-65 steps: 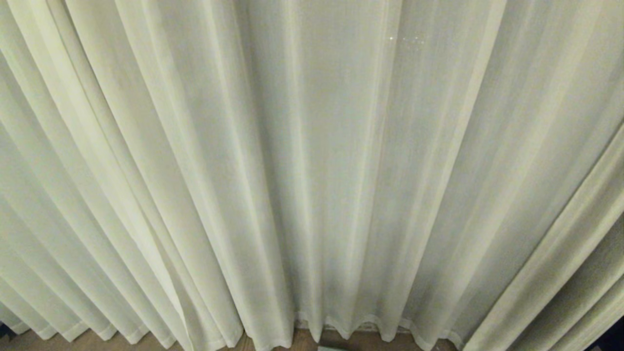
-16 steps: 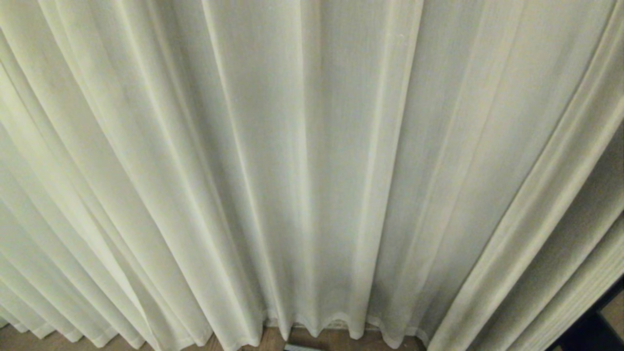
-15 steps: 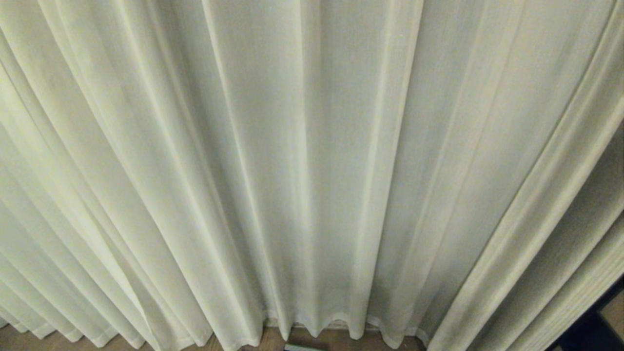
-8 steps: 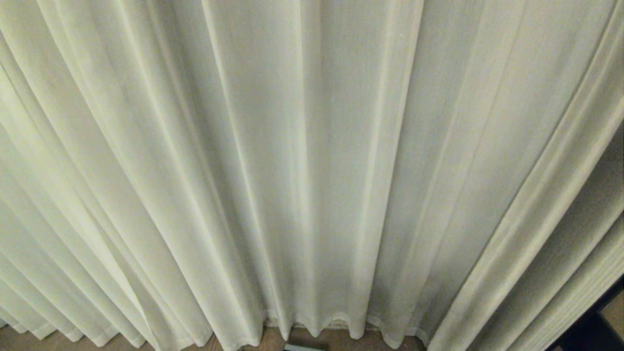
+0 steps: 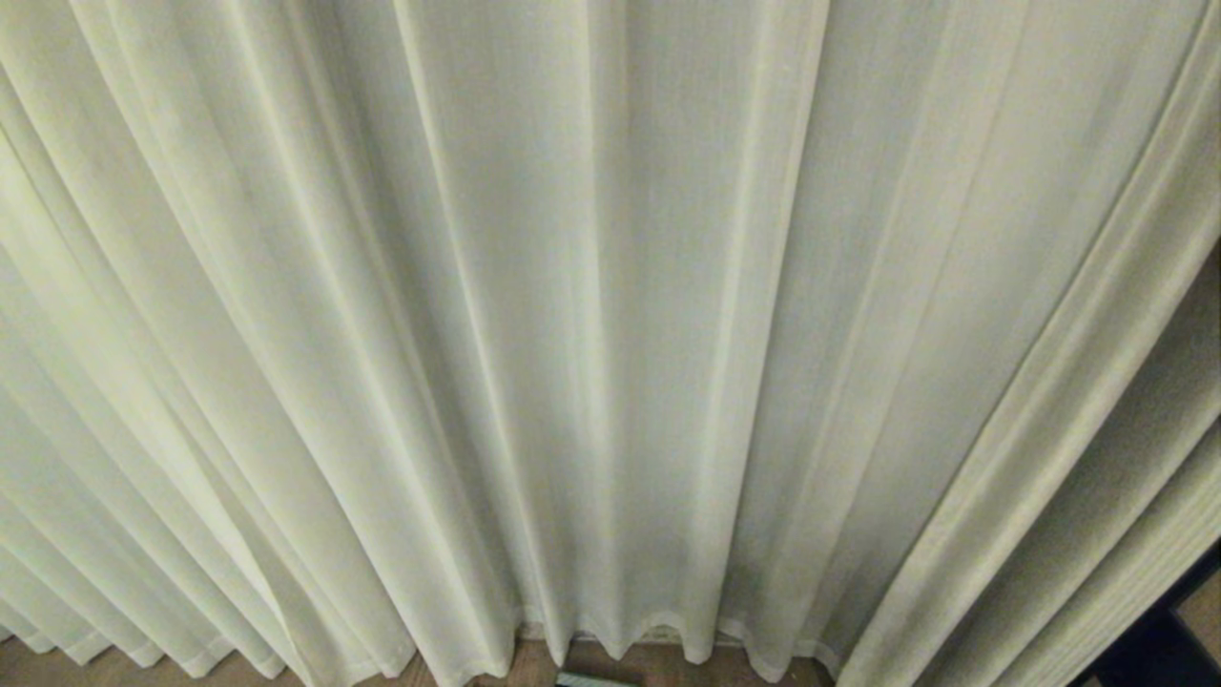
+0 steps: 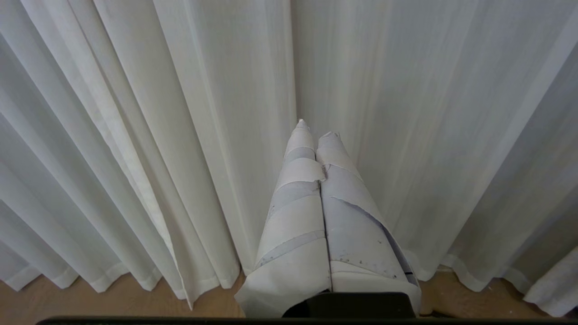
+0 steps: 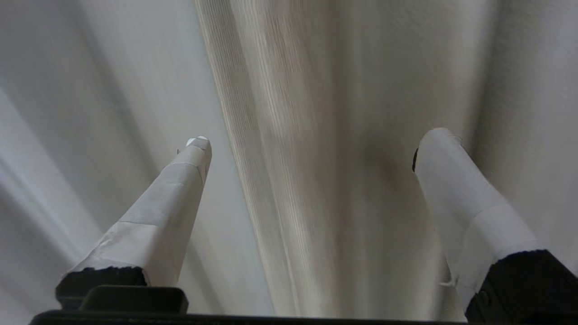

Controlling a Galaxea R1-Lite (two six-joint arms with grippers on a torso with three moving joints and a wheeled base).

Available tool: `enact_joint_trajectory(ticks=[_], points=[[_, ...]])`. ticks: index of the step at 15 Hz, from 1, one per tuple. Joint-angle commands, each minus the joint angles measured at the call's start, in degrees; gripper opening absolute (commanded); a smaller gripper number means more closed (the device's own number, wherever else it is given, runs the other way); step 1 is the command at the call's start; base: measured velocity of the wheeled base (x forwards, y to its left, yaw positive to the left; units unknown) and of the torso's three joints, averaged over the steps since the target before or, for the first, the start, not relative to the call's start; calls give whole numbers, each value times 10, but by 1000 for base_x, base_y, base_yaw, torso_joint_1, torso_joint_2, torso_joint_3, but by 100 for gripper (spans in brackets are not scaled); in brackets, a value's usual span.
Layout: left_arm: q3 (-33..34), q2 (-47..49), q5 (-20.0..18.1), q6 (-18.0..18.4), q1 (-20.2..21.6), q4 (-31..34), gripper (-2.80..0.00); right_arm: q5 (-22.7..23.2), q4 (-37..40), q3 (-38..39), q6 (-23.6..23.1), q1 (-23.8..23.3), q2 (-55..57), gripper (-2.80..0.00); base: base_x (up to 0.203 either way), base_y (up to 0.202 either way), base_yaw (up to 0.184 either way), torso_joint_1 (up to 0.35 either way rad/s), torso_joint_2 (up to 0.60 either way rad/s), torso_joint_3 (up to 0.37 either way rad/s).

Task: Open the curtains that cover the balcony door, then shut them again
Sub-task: Close the outer curtains on both sides

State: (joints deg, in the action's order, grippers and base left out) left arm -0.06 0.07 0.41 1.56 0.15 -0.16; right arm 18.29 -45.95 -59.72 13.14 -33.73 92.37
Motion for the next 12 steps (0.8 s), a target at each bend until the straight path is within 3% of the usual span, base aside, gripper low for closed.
enact_joint_trajectory(ticks=[1, 5, 12], points=[[0, -1, 0, 0, 0, 0, -280, 6, -9, -63, 24, 6, 74, 0, 0, 0, 0, 0, 0, 0], [0, -1, 0, 0, 0, 0, -280, 28, -14, -119, 46, 8, 121, 0, 0, 0, 0, 0, 0, 0], [0, -1, 0, 0, 0, 0, -280, 32, -34, -115, 53, 14, 131, 0, 0, 0, 0, 0, 0, 0]])
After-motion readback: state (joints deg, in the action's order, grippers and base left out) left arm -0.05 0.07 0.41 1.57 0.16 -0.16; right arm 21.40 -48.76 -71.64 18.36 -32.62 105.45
